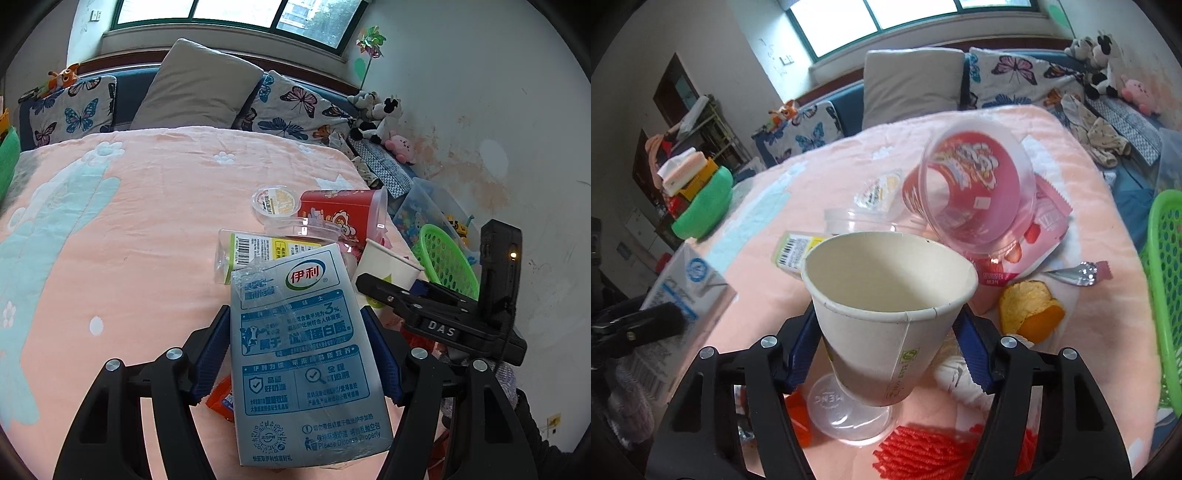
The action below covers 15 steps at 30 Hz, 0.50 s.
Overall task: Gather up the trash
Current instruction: 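Carry the paper cup and carton to the green basket and open the right gripper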
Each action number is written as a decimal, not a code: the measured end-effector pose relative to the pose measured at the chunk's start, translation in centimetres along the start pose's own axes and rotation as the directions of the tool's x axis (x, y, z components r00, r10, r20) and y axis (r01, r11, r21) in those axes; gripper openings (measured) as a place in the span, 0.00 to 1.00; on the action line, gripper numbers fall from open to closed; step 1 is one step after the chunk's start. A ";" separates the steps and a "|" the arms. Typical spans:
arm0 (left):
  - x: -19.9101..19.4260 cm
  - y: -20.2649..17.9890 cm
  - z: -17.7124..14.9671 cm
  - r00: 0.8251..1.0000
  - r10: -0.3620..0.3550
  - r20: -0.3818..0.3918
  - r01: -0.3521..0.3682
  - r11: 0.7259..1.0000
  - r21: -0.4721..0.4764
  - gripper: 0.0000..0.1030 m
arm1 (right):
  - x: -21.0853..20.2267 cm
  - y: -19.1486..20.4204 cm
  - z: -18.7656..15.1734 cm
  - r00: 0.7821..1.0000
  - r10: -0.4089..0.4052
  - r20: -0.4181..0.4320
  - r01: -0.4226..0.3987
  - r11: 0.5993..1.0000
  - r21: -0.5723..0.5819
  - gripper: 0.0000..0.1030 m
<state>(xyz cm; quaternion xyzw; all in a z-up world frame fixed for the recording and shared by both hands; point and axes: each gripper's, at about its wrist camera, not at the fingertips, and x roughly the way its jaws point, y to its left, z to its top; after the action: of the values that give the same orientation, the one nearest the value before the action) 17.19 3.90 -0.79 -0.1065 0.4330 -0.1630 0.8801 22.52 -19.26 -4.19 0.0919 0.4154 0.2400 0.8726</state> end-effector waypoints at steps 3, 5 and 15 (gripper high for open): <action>-0.2 -0.7 0.1 1.000 -0.007 0.006 0.007 1.000 0.012 0.65 | -1.8 0.2 0.0 0.999 0.011 0.034 -0.011 1.000 -0.011 0.65; -0.3 -1.3 0.1 1.000 -0.013 0.008 0.013 1.000 0.023 0.65 | -3.1 0.3 0.0 0.998 0.015 0.059 -0.014 1.000 -0.019 0.65; 1.3 -6.7 0.4 0.998 -0.066 -0.009 0.067 0.993 0.098 0.65 | -9.9 -4.5 -1.2 0.984 -0.113 0.134 0.112 0.994 0.015 0.65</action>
<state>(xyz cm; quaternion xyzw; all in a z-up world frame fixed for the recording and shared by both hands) 16.94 -2.78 0.75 -0.0769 0.4233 -0.2138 0.8770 17.82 -28.10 0.18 0.0875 0.3608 0.1818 0.9106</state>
